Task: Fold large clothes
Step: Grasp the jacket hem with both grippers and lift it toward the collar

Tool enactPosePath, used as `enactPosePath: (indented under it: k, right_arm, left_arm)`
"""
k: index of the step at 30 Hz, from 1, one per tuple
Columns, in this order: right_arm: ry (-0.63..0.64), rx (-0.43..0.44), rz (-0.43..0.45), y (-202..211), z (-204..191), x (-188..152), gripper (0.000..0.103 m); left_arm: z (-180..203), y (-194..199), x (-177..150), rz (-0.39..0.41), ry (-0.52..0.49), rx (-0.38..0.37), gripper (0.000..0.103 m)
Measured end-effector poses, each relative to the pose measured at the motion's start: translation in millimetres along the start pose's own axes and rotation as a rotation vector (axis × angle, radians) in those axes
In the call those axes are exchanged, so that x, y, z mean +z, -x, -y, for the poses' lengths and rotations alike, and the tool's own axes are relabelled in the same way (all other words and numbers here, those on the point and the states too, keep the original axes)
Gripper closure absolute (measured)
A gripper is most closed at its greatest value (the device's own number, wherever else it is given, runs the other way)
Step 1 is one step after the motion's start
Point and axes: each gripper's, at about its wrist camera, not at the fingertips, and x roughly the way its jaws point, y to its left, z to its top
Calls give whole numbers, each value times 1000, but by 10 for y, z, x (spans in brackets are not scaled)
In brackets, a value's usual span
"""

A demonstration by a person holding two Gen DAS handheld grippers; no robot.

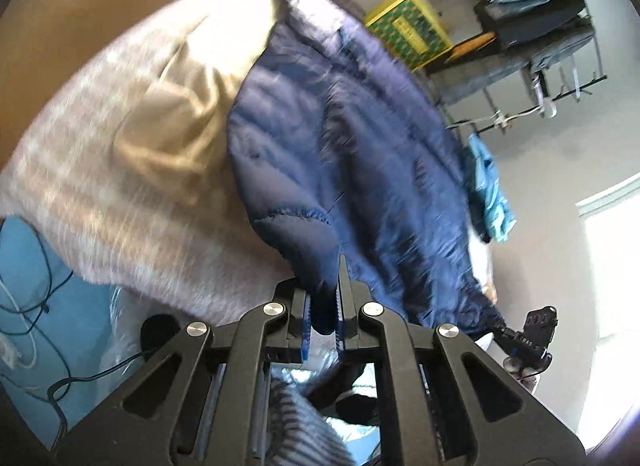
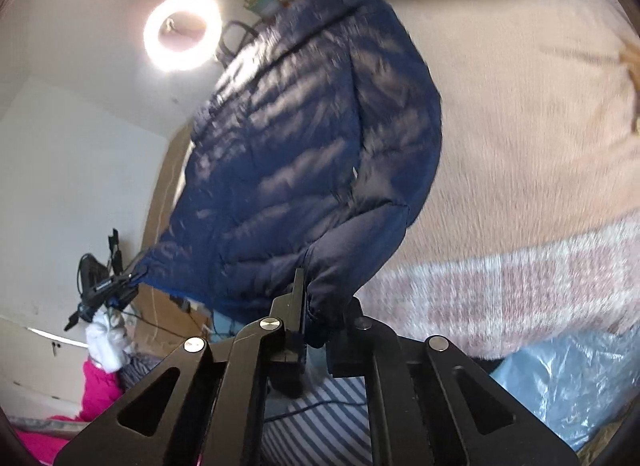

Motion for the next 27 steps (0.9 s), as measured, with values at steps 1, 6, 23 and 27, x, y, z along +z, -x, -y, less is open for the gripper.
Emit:
enactPosePath:
  k: [1,6,23,27]
  right_arm:
    - [3,4,19,28,-47,46,98]
    - [23,20,98,154,-227,316,98]
    - [185,-121,256,60,-843,1806,99]
    - [234,-175,278,-112,-1030,2246,99]
  left_arm:
    - [73,42,64,16,-13,-9,96]
    - [302,129,374,72,-53,-28,97]
    - [1019,-422,1955,200,-185,37,97]
    - [1135,-690,2438,224,-199,59,97]
